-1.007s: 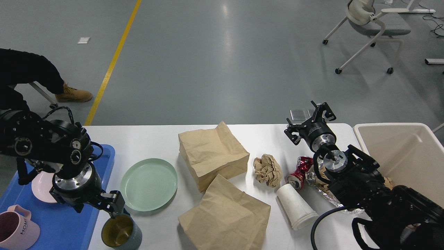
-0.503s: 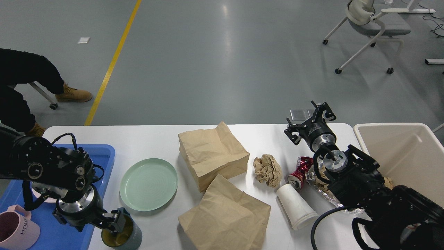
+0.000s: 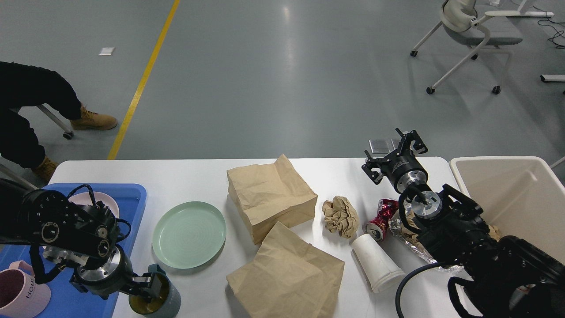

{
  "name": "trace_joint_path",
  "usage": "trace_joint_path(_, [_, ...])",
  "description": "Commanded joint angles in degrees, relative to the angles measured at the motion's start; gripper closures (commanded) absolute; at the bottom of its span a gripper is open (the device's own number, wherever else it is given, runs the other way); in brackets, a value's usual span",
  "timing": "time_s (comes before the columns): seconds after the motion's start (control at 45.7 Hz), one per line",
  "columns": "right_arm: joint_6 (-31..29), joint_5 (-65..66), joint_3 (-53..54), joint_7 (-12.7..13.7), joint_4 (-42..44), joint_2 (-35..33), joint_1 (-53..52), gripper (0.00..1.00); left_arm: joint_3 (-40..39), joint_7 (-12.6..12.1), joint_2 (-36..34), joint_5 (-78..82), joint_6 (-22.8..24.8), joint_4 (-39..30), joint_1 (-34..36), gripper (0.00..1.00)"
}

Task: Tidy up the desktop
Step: 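Close the left gripper on the teal mug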

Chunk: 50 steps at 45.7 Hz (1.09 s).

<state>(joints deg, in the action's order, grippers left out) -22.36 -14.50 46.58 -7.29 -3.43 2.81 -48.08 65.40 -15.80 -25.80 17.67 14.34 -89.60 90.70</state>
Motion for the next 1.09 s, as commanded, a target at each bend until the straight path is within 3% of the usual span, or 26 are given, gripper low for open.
trace_joint_path(0.0, [0.04, 0.0, 0.0, 0.0, 0.0, 0.0, 0.0, 0.0, -0.1, 0.51, -0.56, 0.0, -1.5, 0.22, -0.7, 0.1])
trace_joint_path(0.131, [-0.05, 0.0, 0.0, 0.0, 0.0, 0.0, 0.0, 0.0, -0.8, 0.77, -1.35, 0.0, -1.86, 0.3, -1.93, 0.1])
trace_joint_path(0.285, [-0.05, 0.0, 0.0, 0.0, 0.0, 0.0, 0.0, 0.0, -0.98, 2.7, -3.73, 0.09, -2.3, 0.74, -2.46, 0.1])
trace_joint_path(0.81, [0.04, 0.0, 0.0, 0.0, 0.0, 0.0, 0.0, 0.0, -5.46, 2.61, -3.73, 0.09, -2.3, 6.19, -8.17, 0.12])
trace_joint_path(0.854, [0.04, 0.0, 0.0, 0.0, 0.0, 0.0, 0.0, 0.0, -5.81, 2.53, -3.55, 0.17, -2.21, 6.19, -8.53, 0.18])
trace_joint_path(1.072, [0.04, -0.09, 0.0, 0.0, 0.0, 0.0, 0.0, 0.0, -6.16, 0.77, -3.38, 0.09, -0.01, 6.19, -9.14, 0.76])
